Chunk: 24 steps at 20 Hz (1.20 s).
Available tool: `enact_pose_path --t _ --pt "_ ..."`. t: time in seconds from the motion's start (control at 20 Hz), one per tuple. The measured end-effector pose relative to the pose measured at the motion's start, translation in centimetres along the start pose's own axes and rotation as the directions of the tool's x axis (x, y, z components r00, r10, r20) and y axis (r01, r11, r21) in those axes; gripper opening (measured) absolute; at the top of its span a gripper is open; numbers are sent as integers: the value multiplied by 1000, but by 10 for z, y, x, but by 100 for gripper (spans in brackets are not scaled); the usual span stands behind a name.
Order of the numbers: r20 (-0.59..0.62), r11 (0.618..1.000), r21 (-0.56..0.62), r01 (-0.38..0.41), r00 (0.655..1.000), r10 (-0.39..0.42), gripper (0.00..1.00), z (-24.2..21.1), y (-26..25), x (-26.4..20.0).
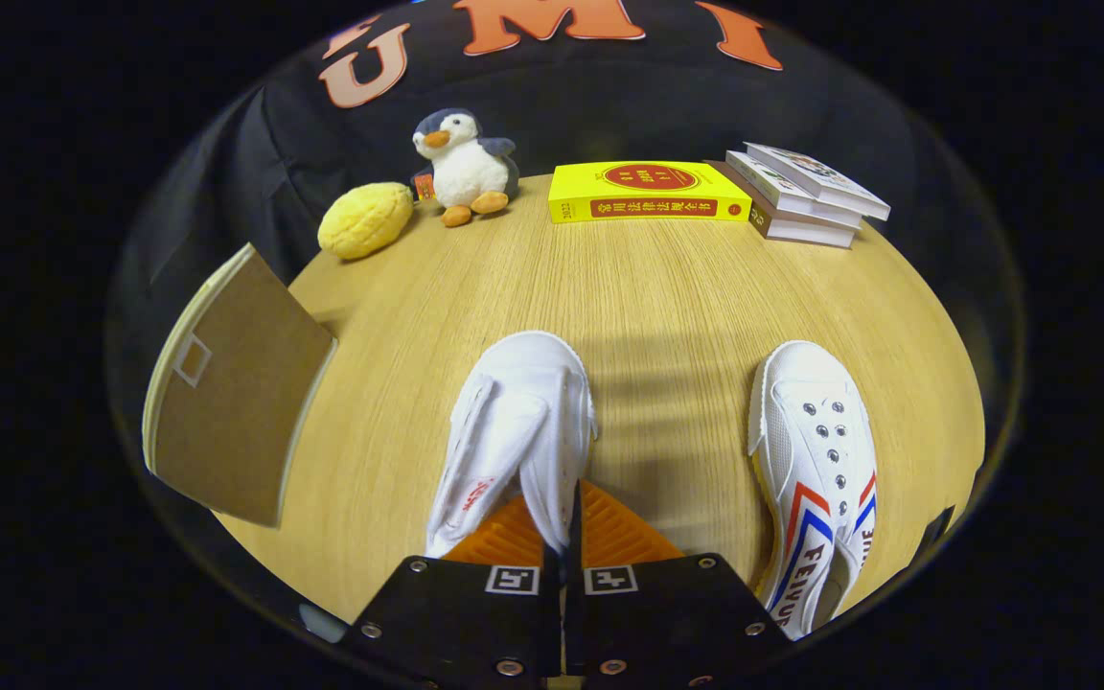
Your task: Open the storage box then place both shoes into the box .Put the left shoe in first, then the right shoe, with the right side of both shoes facing outward in a uniform manner.
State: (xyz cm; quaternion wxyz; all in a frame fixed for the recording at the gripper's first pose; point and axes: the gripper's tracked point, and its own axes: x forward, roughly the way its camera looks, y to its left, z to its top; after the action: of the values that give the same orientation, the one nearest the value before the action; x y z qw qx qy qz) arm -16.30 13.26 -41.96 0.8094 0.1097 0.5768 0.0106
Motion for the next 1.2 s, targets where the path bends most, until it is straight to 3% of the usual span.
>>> enact_pose_path --t 0.3,0.7,0.95,1.2 --pt "82 998 18 -54 995 52 1 58 42 -49" --pt "75 983 59 -173 983 169 1 133 179 -109" --pt "6 958 52 -283 959 283 2 138 289 -107" --pt "-151 962 111 -248 953 263 2 104 352 -72"
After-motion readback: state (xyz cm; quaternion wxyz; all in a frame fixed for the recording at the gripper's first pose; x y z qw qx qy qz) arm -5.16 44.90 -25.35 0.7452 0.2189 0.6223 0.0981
